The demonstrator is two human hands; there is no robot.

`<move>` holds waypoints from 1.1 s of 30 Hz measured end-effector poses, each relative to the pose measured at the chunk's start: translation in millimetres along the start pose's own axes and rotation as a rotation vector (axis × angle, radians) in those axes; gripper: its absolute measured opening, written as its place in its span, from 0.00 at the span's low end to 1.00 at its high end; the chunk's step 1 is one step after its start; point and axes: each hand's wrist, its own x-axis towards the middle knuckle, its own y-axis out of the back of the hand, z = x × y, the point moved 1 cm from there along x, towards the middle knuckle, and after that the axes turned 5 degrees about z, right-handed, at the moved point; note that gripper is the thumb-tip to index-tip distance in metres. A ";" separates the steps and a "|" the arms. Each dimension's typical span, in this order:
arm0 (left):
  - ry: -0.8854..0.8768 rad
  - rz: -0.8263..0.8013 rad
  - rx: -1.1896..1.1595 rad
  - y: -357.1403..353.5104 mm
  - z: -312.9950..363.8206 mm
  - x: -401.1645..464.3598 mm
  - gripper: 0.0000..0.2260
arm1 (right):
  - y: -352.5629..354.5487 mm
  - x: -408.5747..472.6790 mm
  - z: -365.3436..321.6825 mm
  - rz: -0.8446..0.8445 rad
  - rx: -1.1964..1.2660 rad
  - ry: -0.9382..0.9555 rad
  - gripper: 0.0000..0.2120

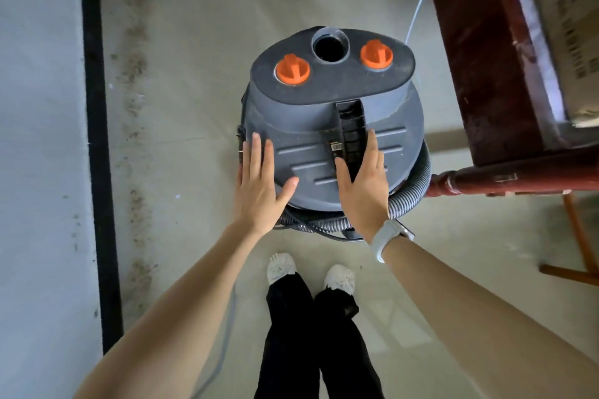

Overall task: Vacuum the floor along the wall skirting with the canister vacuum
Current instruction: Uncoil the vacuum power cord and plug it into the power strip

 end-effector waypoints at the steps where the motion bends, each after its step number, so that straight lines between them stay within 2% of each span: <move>1: 0.030 0.039 -0.054 -1.4 -0.9 -8.7 0.38 | 0.5 -13.4 8.4 0.015 -0.016 0.039 0.31; 4: 0.192 0.078 -0.201 -16.8 -5.0 -46.9 0.35 | 1.7 -52.2 42.3 0.086 -0.143 0.227 0.26; 6: 0.211 0.090 -0.188 -30.8 -3.4 -72.8 0.31 | 3.7 -70.9 63.2 0.081 -0.190 0.283 0.23; 10: -0.032 0.158 -0.015 -48.9 12.0 -88.4 0.19 | 4.7 -91.1 94.0 0.061 -0.272 0.253 0.21; 12: -0.159 0.175 0.078 -52.5 19.3 -83.9 0.15 | 4.2 -91.8 103.4 0.020 -0.345 0.267 0.21; 15: -0.257 0.136 0.218 -57.4 23.2 -77.4 0.21 | 4.5 -90.8 109.9 -0.027 -0.429 0.325 0.27; 17: -0.288 0.140 0.306 -56.7 19.8 -70.6 0.19 | 5.4 -89.2 108.6 -0.024 -0.460 0.332 0.29; 21: -0.338 0.031 0.394 -41.5 10.8 -55.0 0.16 | 5.1 -85.1 104.8 0.010 -0.496 0.365 0.24; 24: -0.420 -0.030 0.337 -25.2 9.4 -50.2 0.16 | 2.8 -86.7 99.6 -0.004 -0.475 0.523 0.14; 27: -0.479 -0.058 0.260 -15.8 9.0 -45.4 0.17 | -4.2 -90.0 89.6 -0.075 -0.508 0.581 0.16; 30: -0.476 -0.021 0.249 -14.9 6.5 -42.3 0.16 | -9.6 -89.2 83.7 -0.157 -0.586 0.549 0.21; 33: -0.386 0.022 0.216 -19.2 -4.4 -51.8 0.14 | -11.5 -84.6 79.0 -0.167 -0.650 0.559 0.18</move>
